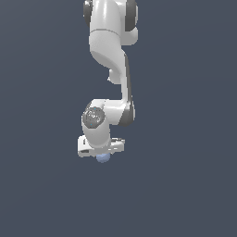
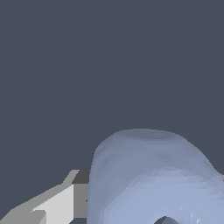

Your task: Pick up the object and move it to a goal position.

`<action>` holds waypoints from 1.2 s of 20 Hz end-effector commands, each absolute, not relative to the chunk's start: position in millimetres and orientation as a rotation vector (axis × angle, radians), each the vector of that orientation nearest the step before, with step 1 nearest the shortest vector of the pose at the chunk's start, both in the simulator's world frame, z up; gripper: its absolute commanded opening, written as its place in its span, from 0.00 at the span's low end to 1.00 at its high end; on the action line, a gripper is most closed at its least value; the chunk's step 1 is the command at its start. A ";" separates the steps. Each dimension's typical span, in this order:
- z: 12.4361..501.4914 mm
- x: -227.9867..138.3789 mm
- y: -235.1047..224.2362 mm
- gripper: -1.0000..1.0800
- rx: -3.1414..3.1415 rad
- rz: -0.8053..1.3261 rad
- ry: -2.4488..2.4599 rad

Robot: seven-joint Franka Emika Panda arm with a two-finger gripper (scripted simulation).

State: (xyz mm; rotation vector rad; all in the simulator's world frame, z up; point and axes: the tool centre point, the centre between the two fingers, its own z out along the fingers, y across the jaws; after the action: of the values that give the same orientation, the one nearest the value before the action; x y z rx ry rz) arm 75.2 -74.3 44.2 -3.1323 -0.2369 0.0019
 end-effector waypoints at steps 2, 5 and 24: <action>54.7 72.7 -75.7 0.00 -3.133 0.000 -0.237; 68.6 68.7 -77.5 0.00 -3.133 0.000 -0.237; 258.4 15.7 -101.8 0.00 -3.132 0.000 -0.237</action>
State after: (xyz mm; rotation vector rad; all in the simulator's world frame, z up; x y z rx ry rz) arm 21.2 -99.6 240.2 -3.1324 -0.2364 -0.0001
